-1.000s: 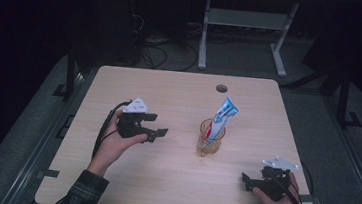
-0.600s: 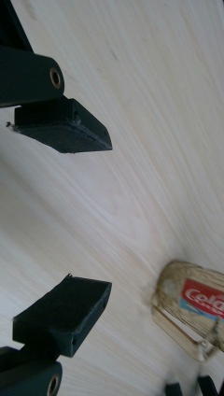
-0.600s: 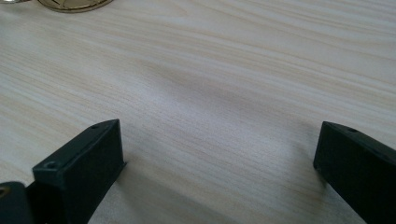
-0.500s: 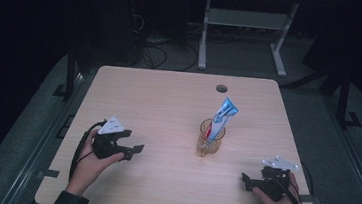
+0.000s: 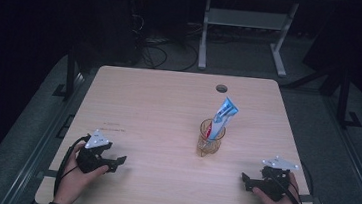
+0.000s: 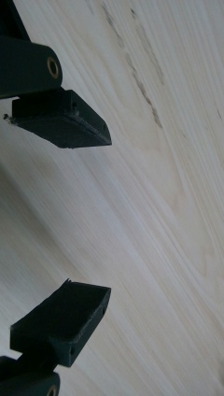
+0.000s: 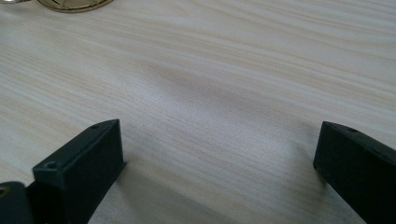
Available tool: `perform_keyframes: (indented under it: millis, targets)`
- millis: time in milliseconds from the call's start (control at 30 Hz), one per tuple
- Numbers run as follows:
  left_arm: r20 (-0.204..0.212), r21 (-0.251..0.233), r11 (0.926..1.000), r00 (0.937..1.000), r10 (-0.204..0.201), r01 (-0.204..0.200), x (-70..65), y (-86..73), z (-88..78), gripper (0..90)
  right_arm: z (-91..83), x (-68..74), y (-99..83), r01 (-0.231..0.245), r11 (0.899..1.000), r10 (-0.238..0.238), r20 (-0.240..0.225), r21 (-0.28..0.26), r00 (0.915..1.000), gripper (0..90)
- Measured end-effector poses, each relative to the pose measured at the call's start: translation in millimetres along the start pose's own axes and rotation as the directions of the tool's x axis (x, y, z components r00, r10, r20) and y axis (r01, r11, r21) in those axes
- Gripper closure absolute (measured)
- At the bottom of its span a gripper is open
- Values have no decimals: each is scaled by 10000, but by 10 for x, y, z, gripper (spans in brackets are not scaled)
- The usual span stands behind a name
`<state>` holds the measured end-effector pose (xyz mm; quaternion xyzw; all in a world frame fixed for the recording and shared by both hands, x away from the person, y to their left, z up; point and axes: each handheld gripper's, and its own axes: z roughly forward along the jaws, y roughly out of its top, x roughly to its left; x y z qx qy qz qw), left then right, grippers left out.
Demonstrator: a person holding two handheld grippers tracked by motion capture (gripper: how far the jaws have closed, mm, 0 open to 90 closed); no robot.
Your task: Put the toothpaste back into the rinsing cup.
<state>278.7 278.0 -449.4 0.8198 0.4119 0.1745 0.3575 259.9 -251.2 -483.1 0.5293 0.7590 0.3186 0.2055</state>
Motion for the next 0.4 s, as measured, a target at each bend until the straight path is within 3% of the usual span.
perform_keyframes:
  millis: [33, 233, 400]
  targets:
    - [-231, 70, 9999, 9997, 81, -80, 16, -47, 3, 225, 0, 0, 0, 1, 10000, -1, 0, 1, 10000, 9]
    - [-584, 429, 9990, 9982, 141, -116, 59, -145, 51, 218, -2, 4, -1, -44, 10000, 44, 48, 9, 10000, 9]
    - [-387, 544, 9985, 9992, 48, -27, 65, -187, 94, 171, -15, 28, -14, -268, 9996, 268, 294, 0, 9992, 9]
